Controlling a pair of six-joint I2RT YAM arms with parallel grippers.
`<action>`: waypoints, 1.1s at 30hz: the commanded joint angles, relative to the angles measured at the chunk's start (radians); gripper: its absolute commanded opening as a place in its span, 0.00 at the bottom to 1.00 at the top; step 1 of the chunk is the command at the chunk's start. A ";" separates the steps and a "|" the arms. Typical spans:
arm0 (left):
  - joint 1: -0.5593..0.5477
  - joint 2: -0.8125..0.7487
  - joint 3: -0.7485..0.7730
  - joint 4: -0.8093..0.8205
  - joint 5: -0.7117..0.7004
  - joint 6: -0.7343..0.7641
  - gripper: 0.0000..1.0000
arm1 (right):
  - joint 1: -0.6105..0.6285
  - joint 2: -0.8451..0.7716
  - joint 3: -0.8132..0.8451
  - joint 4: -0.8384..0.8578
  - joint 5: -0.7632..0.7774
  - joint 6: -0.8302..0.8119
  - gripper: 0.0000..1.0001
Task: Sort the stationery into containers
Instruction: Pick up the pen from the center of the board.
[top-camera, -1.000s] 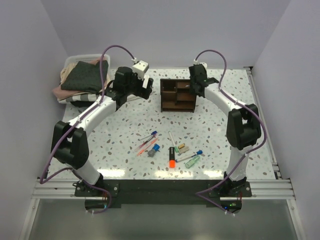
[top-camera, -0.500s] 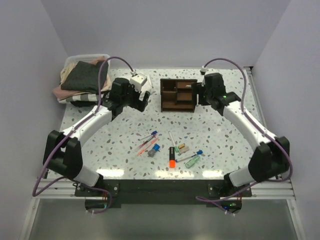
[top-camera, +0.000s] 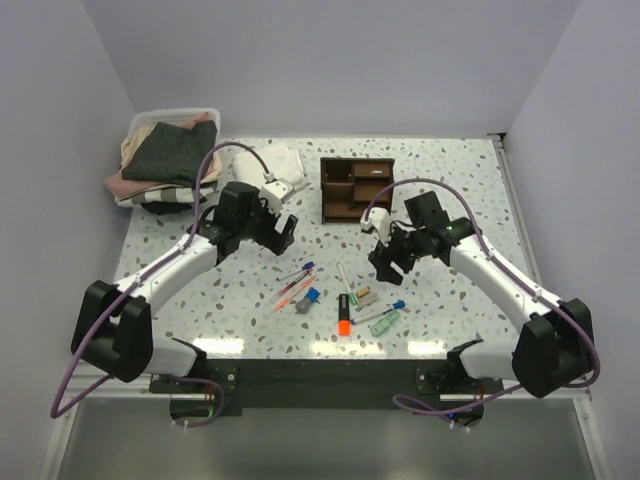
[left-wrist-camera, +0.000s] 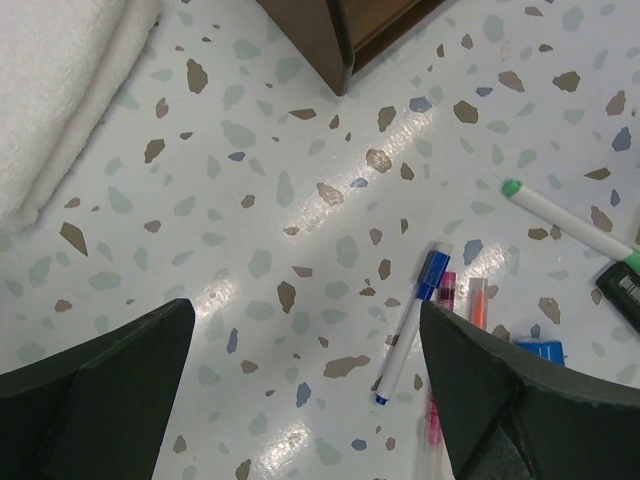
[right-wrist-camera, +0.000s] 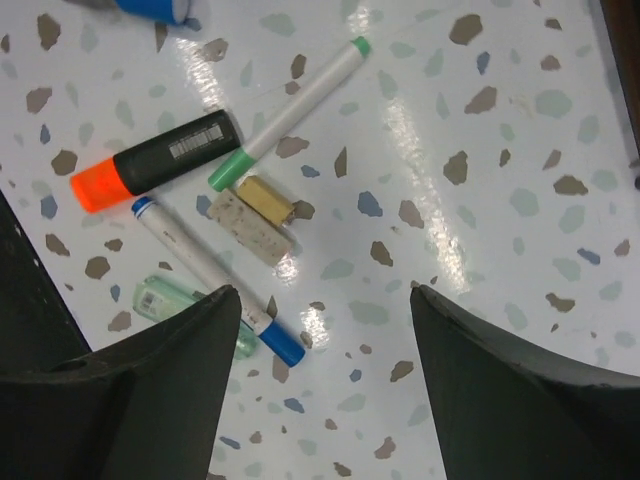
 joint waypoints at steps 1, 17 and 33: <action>-0.003 -0.060 -0.041 0.009 0.036 0.015 1.00 | 0.023 0.065 0.105 -0.087 -0.101 -0.255 0.72; -0.049 0.070 0.086 -0.241 0.071 0.036 0.82 | 0.121 0.169 0.229 -0.091 -0.104 -0.208 0.75; -0.150 0.280 0.218 -0.261 0.005 0.035 0.65 | 0.145 0.026 0.091 -0.015 -0.015 -0.209 0.73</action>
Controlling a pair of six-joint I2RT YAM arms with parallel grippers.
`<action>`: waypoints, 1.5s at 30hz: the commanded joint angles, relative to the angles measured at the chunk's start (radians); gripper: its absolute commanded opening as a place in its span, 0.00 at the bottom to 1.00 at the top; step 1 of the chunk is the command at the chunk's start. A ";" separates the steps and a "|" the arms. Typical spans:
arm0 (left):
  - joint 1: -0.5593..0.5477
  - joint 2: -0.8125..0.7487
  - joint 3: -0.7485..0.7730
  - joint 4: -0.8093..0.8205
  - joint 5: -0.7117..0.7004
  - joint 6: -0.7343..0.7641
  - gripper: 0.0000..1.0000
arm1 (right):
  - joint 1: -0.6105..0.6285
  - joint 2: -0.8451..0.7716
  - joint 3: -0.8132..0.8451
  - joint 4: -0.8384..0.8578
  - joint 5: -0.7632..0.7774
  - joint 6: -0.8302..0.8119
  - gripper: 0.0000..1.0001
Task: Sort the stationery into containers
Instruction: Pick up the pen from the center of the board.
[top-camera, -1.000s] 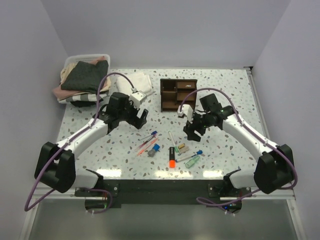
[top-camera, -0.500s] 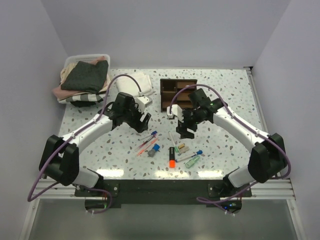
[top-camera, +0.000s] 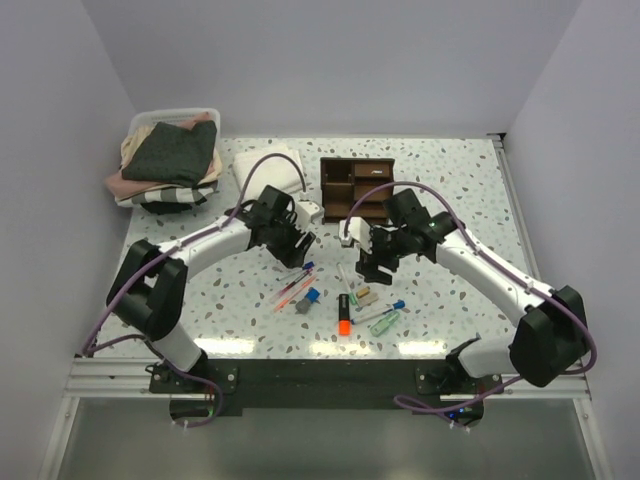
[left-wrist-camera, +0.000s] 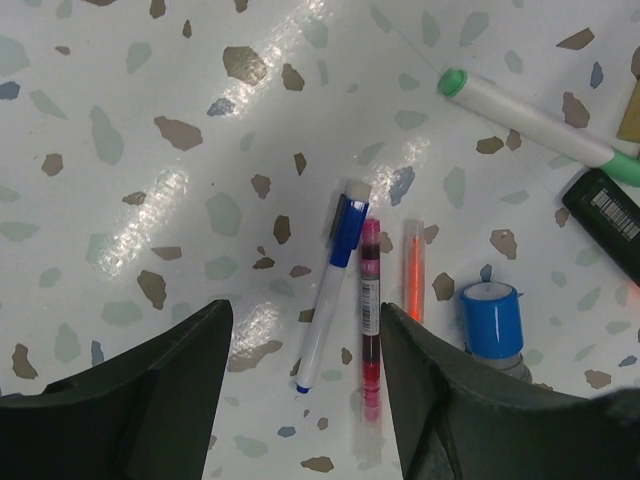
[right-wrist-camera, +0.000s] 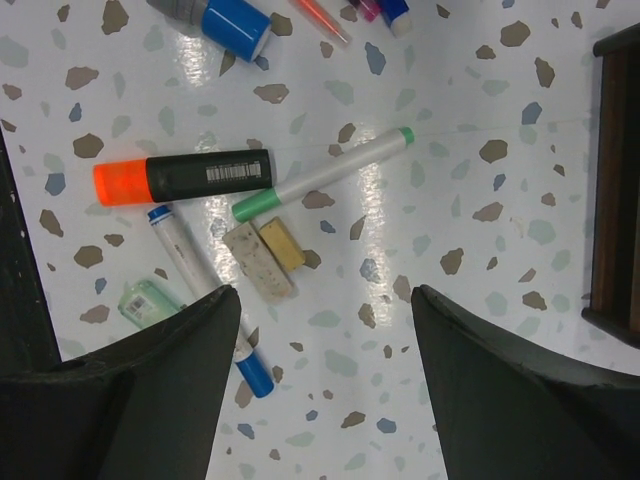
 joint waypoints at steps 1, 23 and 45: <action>-0.033 0.026 0.067 0.010 -0.033 0.005 0.65 | 0.003 -0.055 -0.027 0.035 -0.004 0.002 0.72; -0.071 0.190 0.139 0.053 -0.039 -0.004 0.49 | 0.014 -0.061 -0.064 0.116 0.036 0.002 0.72; -0.091 0.259 0.125 0.050 -0.050 -0.004 0.07 | 0.014 -0.075 -0.089 0.130 0.060 0.024 0.72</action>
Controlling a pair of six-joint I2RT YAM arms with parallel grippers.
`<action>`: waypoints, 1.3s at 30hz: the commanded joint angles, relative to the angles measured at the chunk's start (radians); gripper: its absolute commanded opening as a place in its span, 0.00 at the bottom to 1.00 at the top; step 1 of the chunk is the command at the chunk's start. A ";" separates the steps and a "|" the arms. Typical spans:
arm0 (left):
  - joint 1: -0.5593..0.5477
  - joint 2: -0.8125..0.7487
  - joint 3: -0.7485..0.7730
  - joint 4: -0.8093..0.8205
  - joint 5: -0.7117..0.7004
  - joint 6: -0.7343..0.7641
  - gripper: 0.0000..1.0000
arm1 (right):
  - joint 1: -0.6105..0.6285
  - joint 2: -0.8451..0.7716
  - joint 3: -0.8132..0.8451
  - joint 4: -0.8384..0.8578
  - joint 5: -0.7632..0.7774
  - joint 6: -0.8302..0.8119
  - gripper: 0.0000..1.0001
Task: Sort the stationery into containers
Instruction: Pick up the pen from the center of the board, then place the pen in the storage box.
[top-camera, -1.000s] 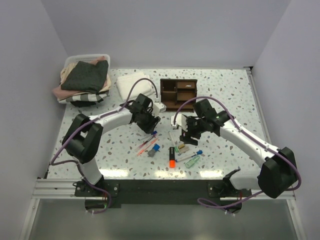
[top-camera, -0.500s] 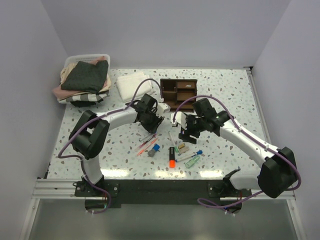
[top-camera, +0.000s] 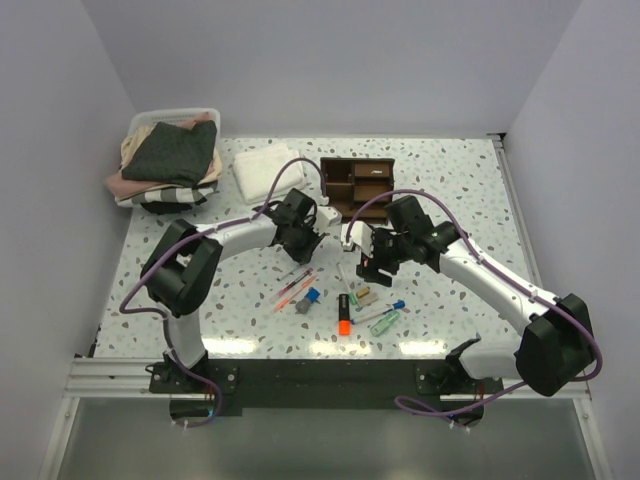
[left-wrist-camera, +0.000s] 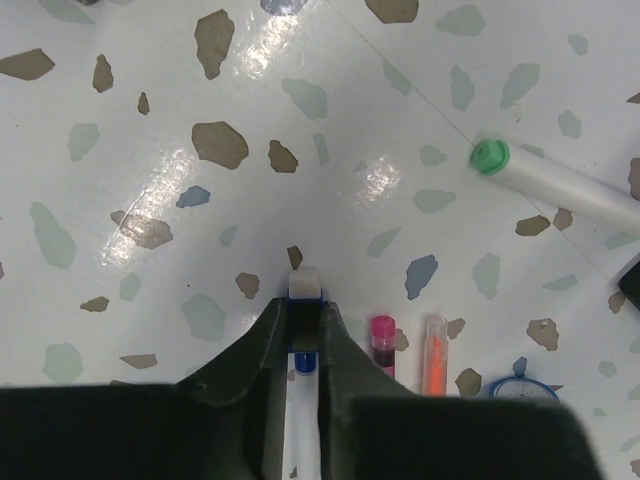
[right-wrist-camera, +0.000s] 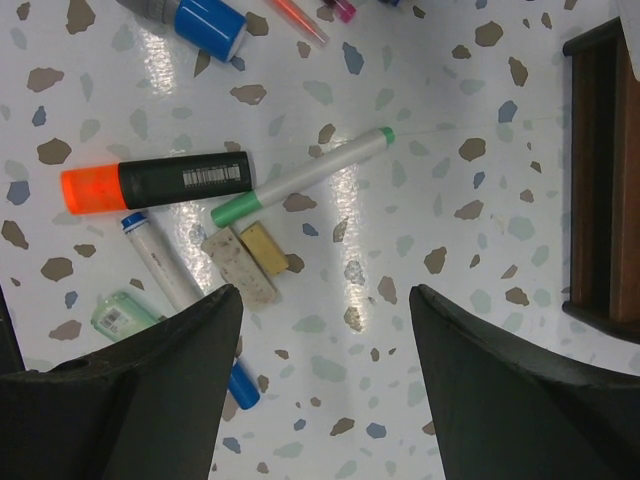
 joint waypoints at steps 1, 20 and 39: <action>-0.010 0.021 0.010 -0.022 0.027 0.009 0.02 | 0.002 -0.022 -0.005 0.021 0.022 0.009 0.72; 0.097 -0.352 0.103 0.690 0.340 -0.101 0.00 | -0.137 -0.011 0.053 0.231 0.180 0.406 0.71; 0.138 0.056 0.292 1.076 0.334 -0.215 0.00 | -0.234 0.012 0.085 0.229 0.204 0.468 0.71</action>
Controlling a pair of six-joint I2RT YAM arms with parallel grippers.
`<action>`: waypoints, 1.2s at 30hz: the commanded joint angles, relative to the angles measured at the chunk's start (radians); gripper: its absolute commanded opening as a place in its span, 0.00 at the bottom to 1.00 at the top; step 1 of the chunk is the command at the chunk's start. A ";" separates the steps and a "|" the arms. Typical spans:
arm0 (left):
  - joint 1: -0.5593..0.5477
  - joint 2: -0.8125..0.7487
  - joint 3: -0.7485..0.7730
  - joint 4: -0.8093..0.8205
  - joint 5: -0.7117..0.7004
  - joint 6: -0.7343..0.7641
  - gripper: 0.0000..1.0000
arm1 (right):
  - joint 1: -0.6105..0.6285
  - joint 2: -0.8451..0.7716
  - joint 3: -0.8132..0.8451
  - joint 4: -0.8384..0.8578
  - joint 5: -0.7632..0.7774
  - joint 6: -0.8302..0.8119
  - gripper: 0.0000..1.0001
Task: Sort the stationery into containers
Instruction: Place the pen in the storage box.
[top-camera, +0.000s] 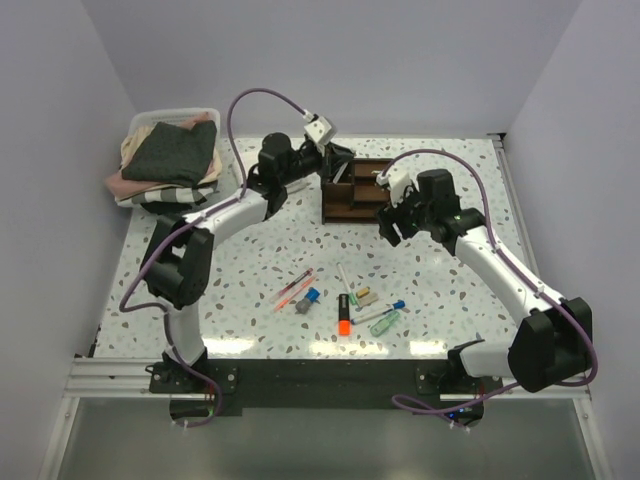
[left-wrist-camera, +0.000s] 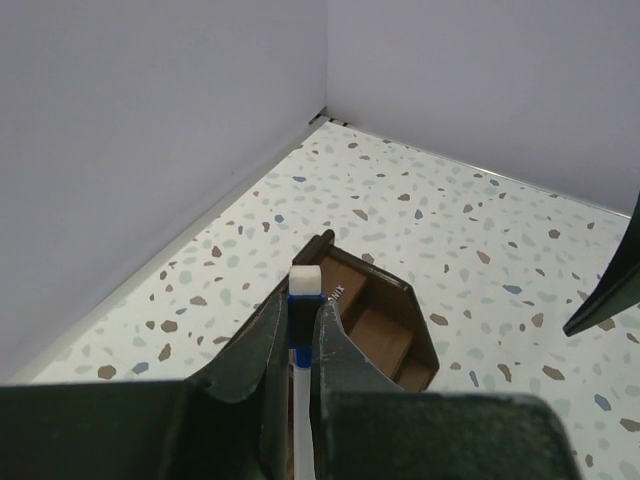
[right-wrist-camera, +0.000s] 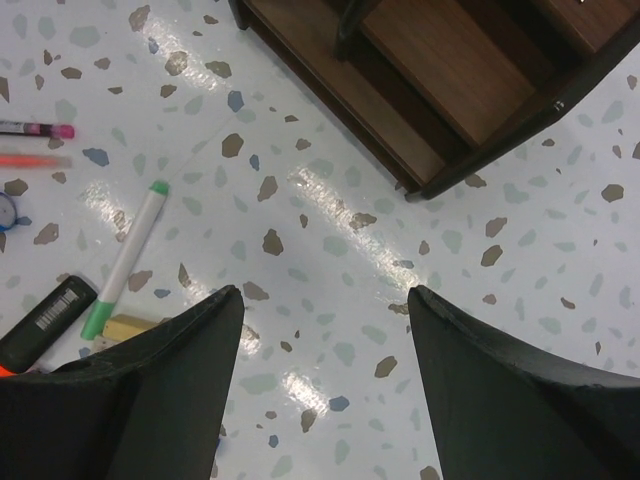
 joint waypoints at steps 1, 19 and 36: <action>0.029 0.045 0.096 0.124 0.014 -0.004 0.00 | -0.009 -0.003 0.020 0.027 0.014 0.026 0.71; 0.045 0.203 0.136 0.236 0.017 0.034 0.05 | -0.017 0.058 0.047 0.014 0.008 0.024 0.70; 0.072 -0.410 -0.218 -0.246 -0.025 0.227 0.59 | -0.018 0.032 0.018 0.031 -0.029 0.018 0.72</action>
